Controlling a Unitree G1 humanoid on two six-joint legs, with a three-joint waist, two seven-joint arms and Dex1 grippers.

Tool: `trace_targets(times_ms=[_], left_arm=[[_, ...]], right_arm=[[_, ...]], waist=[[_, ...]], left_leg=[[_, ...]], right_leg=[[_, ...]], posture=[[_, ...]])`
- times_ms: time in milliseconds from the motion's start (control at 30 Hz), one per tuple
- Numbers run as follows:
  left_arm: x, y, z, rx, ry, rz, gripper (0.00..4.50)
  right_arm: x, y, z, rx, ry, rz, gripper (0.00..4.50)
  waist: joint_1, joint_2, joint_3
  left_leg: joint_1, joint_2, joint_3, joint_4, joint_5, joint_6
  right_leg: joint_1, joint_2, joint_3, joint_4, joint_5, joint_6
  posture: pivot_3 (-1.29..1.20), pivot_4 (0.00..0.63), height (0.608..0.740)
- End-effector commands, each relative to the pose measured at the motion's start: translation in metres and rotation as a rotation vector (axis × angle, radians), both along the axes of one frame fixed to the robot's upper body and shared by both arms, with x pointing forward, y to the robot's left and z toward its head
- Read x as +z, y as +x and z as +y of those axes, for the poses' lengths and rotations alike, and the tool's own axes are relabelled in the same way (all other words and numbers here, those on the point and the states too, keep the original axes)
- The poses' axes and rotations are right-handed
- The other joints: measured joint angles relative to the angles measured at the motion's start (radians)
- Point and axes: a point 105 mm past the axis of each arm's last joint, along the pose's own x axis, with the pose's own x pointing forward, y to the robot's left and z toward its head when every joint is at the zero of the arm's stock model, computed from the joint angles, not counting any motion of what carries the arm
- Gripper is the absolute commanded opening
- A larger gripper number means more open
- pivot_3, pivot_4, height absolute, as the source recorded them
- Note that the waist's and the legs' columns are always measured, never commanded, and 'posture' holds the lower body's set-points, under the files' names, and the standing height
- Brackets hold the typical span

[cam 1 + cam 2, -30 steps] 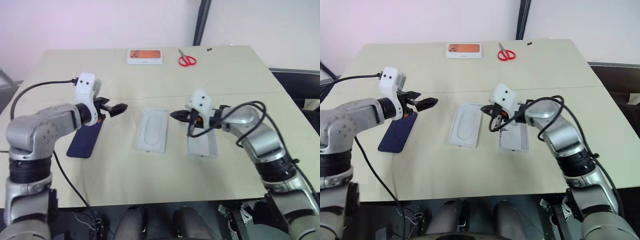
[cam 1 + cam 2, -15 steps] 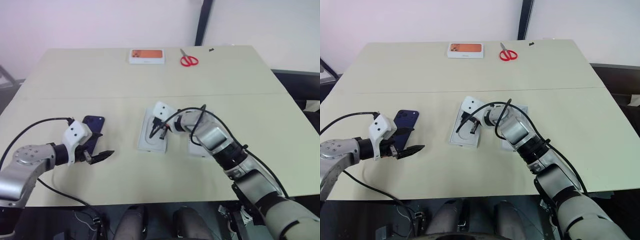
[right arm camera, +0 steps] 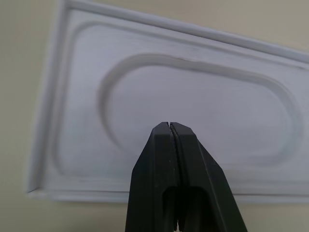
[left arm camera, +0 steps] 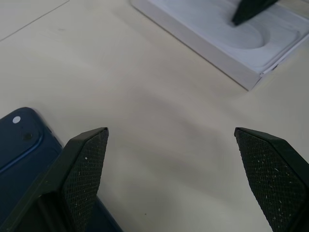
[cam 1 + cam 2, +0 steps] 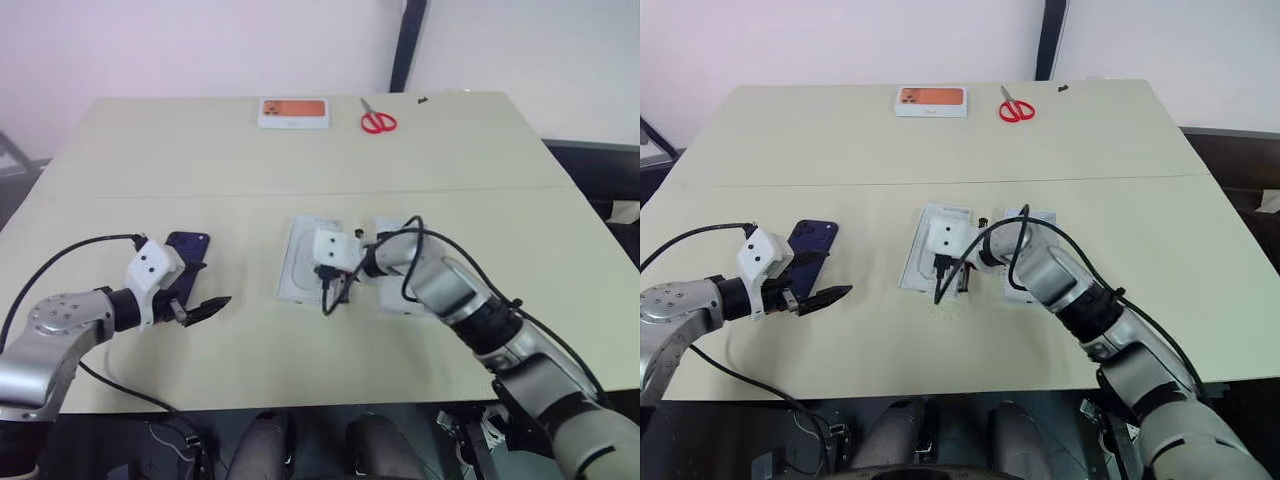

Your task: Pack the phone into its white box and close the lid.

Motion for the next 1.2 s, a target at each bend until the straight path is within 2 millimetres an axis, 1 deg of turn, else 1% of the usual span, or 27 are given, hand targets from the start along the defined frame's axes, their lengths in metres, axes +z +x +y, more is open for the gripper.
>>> trace_targets(times_ms=[33,167,267,400,467,533,600,667,733,767,800,900,933,1033,1200], left_arm=[[0.012,0.004,0.0,0.004,0.005,-0.052,4.41],[0.012,0.006,-0.001,0.007,0.002,-0.053,4.41],[0.012,0.007,0.001,0.028,-0.001,-0.056,4.41],[0.019,0.012,0.013,0.109,-0.039,-0.08,4.41],[0.024,0.015,0.024,0.181,-0.073,-0.082,4.41],[0.027,0.019,0.038,0.267,-0.1,-0.073,4.41],[0.027,0.02,0.051,0.342,-0.116,-0.061,4.41],[0.028,0.02,0.063,0.413,-0.144,-0.056,4.45],[0.03,0.02,0.069,0.445,-0.164,-0.051,4.5],[0.031,0.019,0.068,0.441,-0.166,-0.057,4.5],[0.032,0.017,0.067,0.435,-0.165,-0.06,4.5],[0.036,0.012,0.06,0.399,-0.169,-0.072,4.5],[0.037,0.01,0.055,0.371,-0.175,-0.073,4.5],[0.036,0.0,0.038,0.269,-0.169,-0.055,4.5],[0.024,-0.018,0.012,0.089,-0.107,0.003,4.5]], right_arm=[[0.002,-0.012,0.001,0.066,-0.009,0.001,0.04],[0.005,-0.019,0.0,0.126,-0.022,-0.01,0.04],[0.01,-0.015,0.002,0.115,0.006,-0.042,0.04],[0.032,-0.011,0.012,0.112,0.116,-0.076,0.04],[0.043,-0.014,0.018,0.12,0.176,-0.055,0.04],[0.047,-0.017,0.023,0.131,0.216,-0.028,0.04],[0.047,-0.017,0.027,0.129,0.223,-0.025,0.04],[0.045,-0.013,0.03,0.107,0.228,-0.028,0.01],[0.044,-0.011,0.031,0.092,0.234,-0.016,0.54],[0.046,-0.011,0.031,0.093,0.243,-0.013,0.84],[0.048,-0.013,0.031,0.096,0.251,-0.006,1.34],[0.044,-0.03,0.022,0.164,0.23,0.04,2.76],[0.04,-0.036,0.016,0.187,0.202,0.053,3.39],[0.029,-0.048,0.004,0.196,0.159,0.094,3.39],[0.014,-0.054,-0.002,0.145,0.136,0.137,3.39]], waist=[[0.0,0.0,0.0],[-0.002,0.0,0.0],[-0.003,0.0,0.0],[-0.003,0.0,0.0],[-0.003,0.0,0.0],[-0.003,0.0,0.0],[-0.003,0.0,0.0],[-0.004,0.0,0.0],[-0.003,0.0,0.0],[-0.002,0.0,0.0],[-0.001,0.0,0.0],[0.001,0.0,0.0],[0.001,0.0,0.0],[-0.002,0.0,0.0],[-0.006,0.0,0.0]], left_leg=[[0.0,0.0,0.0,0.0,0.0,0.0],[0.0,0.0,0.0,0.0,0.0,0.0],[0.0,0.0,0.0,0.0,0.0,0.0],[0.0,0.0,0.0,0.0,0.0,0.0],[0.0,0.0,0.0,0.0,0.0,0.0],[0.0,0.0,0.0,0.0,0.0,0.0],[0.0,0.0,0.0,0.0,0.0,0.0],[0.0,0.0,0.0,0.0,0.0,0.0],[0.0,0.0,0.0,0.0,0.0,0.0],[0.0,0.0,0.0,0.0,0.0,0.0],[0.0,0.0,0.0,0.0,0.0,0.0],[0.0,0.0,0.0,0.0,0.0,0.0],[0.0,0.0,0.0,0.0,0.0,0.0],[0.0,0.0,0.0,0.0,0.0,0.0],[0.0,0.0,0.0,-0.002,0.0,0.0]], right_leg=[[0.0,0.0,0.0,0.0,0.0,0.0],[0.0,0.0,0.0,0.0,0.0,0.0],[0.0,0.0,0.0,0.0,0.0,0.0],[-0.001,0.0,0.0,0.0,0.0,0.0],[-0.001,0.0,0.0,0.0,0.0,0.0],[-0.001,0.0,0.0,0.0,0.0,0.0],[-0.001,0.0,0.0,0.0,0.0,0.0],[-0.001,0.0,0.0,0.0,0.0,0.0],[-0.001,0.0,0.0,0.0,0.0,0.0],[-0.001,0.0,0.0,0.001,0.0,0.0],[-0.001,0.0,0.0,0.0,0.0,0.0],[-0.001,0.0,0.0,0.0,0.0,0.0],[0.0,0.0,0.0,0.0,0.0,0.0],[0.0,0.0,0.0,-0.001,0.0,0.0],[0.0,0.0,0.0,-0.001,0.0,0.0]], posture=[[0.0,0.15,0.74],[0.0,0.15,0.74],[0.0,0.15,0.74],[0.0,0.15,0.74],[0.0,0.15,0.74],[0.0,0.15,0.74],[0.0,0.15,0.74],[0.0,0.15,0.74],[0.0,0.15,0.74],[0.0,0.15,0.74],[0.0,0.15,0.74],[0.0,0.15,0.74],[0.0,0.15,0.74],[0.0,0.15,0.74],[0.0,0.15,0.74]])
